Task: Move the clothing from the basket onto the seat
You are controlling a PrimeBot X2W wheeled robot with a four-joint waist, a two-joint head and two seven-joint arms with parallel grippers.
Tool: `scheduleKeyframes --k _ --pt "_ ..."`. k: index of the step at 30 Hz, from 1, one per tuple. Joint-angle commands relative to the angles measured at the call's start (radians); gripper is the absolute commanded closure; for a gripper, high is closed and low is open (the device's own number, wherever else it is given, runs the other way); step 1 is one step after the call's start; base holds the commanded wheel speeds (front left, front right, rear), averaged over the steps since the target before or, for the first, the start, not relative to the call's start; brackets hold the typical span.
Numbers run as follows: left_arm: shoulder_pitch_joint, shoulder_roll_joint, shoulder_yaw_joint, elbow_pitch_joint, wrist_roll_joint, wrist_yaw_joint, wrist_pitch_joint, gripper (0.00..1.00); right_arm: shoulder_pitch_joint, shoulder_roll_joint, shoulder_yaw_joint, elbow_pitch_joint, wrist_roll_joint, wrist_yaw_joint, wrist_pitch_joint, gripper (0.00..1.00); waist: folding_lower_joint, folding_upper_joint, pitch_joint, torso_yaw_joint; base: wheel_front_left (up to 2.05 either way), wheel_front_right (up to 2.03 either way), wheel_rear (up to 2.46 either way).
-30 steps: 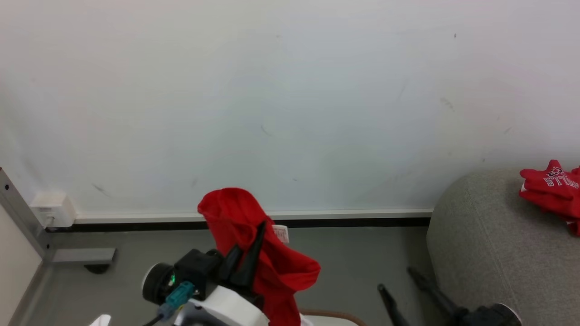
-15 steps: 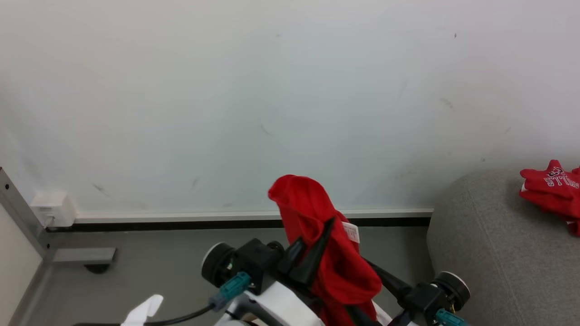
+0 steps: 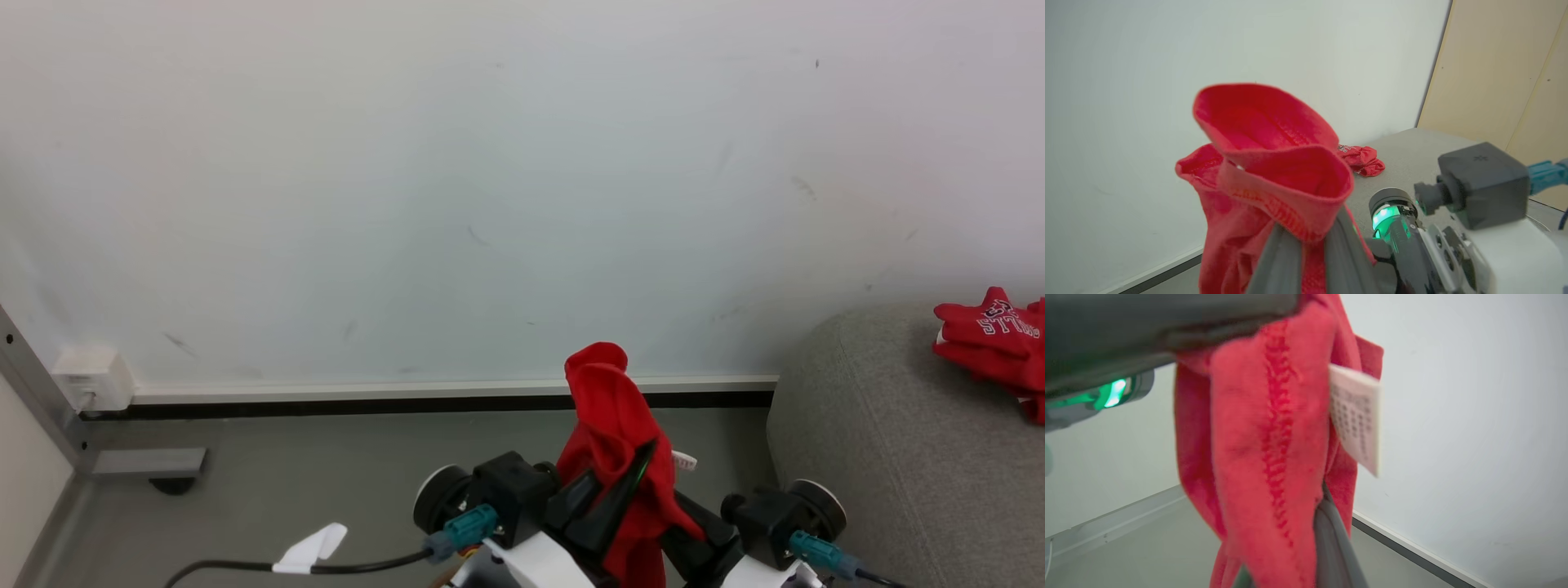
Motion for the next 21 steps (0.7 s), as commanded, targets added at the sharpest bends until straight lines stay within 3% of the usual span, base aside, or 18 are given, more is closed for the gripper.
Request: scheduleKeyframes --k 1,2,3,6,7,14,21 --pt "0.0 0.003 0.003 0.009 -0.008 0.002 -0.007 1.0 -0.013 -0.01 -0.007 0.002 0.012 -0.002 -0.008 1.0 -0.0001 -0.0001 0.001 -0.001 0.0 0.0 0.0" --pt "0.0 0.006 0.004 0.016 -0.009 0.001 -0.011 1.0 -0.014 -0.015 -0.013 0.004 0.016 -0.002 -0.008 1.0 -0.0001 -0.0001 0.001 -0.002 0.0 0.0 0.0" --pt "0.001 0.01 0.008 0.022 -0.008 0.005 -0.014 0.94 -0.013 -0.018 -0.022 0.003 0.023 -0.002 -0.008 1.0 -0.0001 -0.0001 0.002 -0.002 0.0 0.0 0.0" --pt "0.004 0.016 0.014 0.046 -0.004 0.013 -0.031 0.37 0.003 -0.032 -0.045 -0.011 0.032 -0.002 -0.009 1.0 -0.0001 -0.0001 0.002 -0.005 0.0 0.0 0.0" --pt "0.004 0.02 0.014 0.056 0.001 0.014 -0.034 0.0 0.011 -0.04 -0.053 -0.015 0.032 -0.002 -0.009 1.0 -0.0001 -0.0001 0.003 -0.007 0.0 0.0 0.0" --pt "0.021 0.026 0.017 0.125 -0.007 0.012 -0.074 0.0 0.036 -0.098 -0.12 -0.05 0.034 -0.002 -0.009 1.0 -0.0001 -0.0001 0.01 -0.049 0.0 0.0 0.0" --pt "0.016 0.019 0.012 0.187 -0.01 0.017 -0.113 0.0 0.03 -0.155 -0.191 -0.097 0.024 -0.002 -0.008 1.0 -0.0001 -0.0001 0.04 -0.148 0.0 0.0 0.0"
